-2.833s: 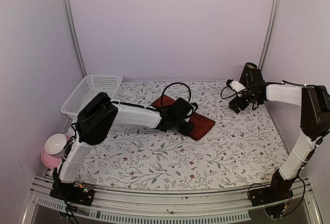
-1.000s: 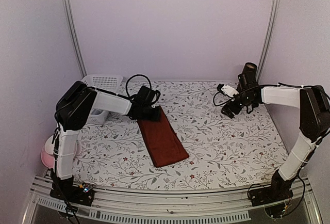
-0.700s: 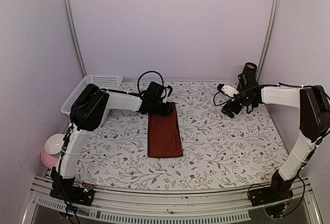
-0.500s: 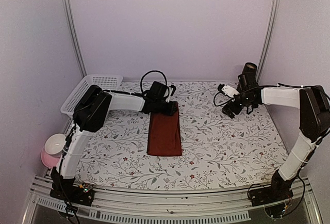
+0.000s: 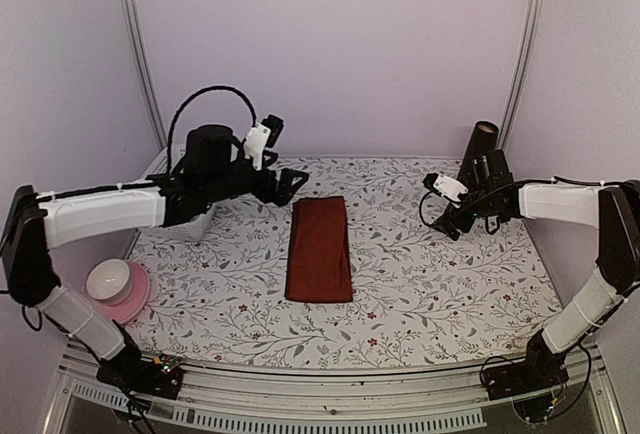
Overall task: Roll the towels
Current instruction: Move the towel to the center of the board.
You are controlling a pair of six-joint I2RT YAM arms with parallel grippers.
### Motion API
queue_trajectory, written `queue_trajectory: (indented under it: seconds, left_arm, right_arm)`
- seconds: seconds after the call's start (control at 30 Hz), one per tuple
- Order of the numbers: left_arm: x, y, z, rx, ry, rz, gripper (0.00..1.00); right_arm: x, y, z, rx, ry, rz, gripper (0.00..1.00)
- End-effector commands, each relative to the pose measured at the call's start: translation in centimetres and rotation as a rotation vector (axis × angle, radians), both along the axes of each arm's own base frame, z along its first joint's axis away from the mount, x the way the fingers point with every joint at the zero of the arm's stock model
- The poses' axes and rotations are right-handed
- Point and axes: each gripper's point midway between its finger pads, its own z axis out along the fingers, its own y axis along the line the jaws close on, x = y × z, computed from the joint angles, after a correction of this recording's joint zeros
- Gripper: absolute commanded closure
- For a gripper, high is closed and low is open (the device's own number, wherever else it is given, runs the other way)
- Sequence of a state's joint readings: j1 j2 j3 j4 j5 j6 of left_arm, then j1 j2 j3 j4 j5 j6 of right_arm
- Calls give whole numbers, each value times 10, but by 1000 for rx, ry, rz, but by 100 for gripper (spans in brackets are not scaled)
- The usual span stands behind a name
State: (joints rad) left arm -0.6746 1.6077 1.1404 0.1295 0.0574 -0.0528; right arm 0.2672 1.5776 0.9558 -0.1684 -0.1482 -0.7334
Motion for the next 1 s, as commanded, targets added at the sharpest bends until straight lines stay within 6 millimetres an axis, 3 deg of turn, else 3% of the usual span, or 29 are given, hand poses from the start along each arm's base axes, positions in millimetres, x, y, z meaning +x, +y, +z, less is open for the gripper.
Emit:
queue_trajectory:
  seconds: [0.0, 0.07, 0.17, 0.33, 0.43, 0.57, 0.77, 0.97]
  left_arm:
    - [-75, 16, -26, 121, -134, -219, 3]
    - [-107, 30, -43, 175, -178, -279, 3]
    - [-134, 22, -45, 240, -298, -311, 3]
    - [-142, 22, -92, 425, -298, -327, 3]
    - [-149, 28, -104, 468, -338, -320, 3]
    - [-161, 36, -111, 421, -387, -325, 3]
    - [-161, 43, -90, 359, -441, -258, 3]
    - [-167, 53, -83, 320, -456, -199, 3]
  right_arm:
    - [-11, 11, 5, 9, -44, 124, 1]
    - [-16, 15, 3, 18, -31, 155, 1]
    - [-29, 29, 14, 68, -25, 232, 1]
    - [-57, 65, 39, 129, -72, 378, 1]
    - [-69, 88, 41, 139, -60, 432, 1]
    - [-84, 117, 24, 112, -12, 480, 1]
    - [-70, 136, -15, 18, 78, 382, 1]
    - [-72, 162, -29, -7, 100, 345, 1]
